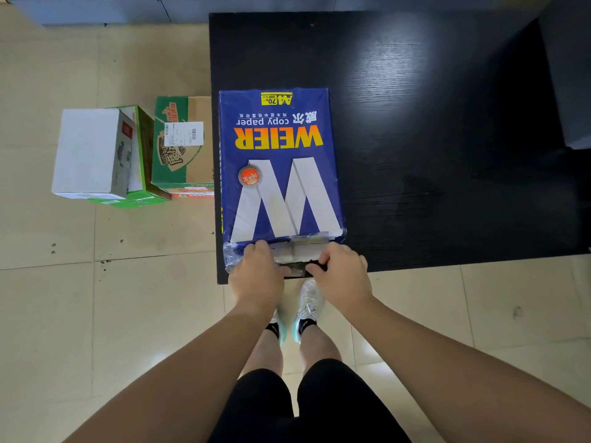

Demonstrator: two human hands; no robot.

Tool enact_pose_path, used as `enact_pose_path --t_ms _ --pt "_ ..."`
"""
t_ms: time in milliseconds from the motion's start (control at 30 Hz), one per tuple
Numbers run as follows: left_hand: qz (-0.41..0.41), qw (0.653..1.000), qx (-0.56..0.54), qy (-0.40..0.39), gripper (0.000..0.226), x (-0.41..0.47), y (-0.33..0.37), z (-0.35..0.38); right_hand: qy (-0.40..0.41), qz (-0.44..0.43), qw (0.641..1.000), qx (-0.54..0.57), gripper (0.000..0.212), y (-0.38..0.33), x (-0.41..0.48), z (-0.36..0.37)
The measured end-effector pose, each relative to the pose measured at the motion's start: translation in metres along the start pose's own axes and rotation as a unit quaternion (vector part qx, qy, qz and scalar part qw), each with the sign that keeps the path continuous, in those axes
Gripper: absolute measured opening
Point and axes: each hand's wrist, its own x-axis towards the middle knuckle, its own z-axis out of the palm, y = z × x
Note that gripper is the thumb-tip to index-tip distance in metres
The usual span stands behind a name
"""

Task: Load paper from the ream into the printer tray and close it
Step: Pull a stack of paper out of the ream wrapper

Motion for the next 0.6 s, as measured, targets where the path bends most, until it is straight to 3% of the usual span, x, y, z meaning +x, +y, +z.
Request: enact_pose_path --t_ms 133,333,600 --pt "0.062 0.998 -0.009 0.012 0.028 -0.003 0.003 -0.001 0.055 0.008 0.993 0.101 0.015 0.01 0.001 -0.011" --pt "0.154 0.986 -0.015 0.057 0.031 -0.005 0.003 0.001 0.123 0.098 0.958 0.239 0.008 0.012 0.004 -0.026" --pt "0.196 0.969 0.049 0.142 0.054 0.001 -0.003 0.011 0.12 0.101 0.961 0.227 0.018 0.004 0.004 -0.029"
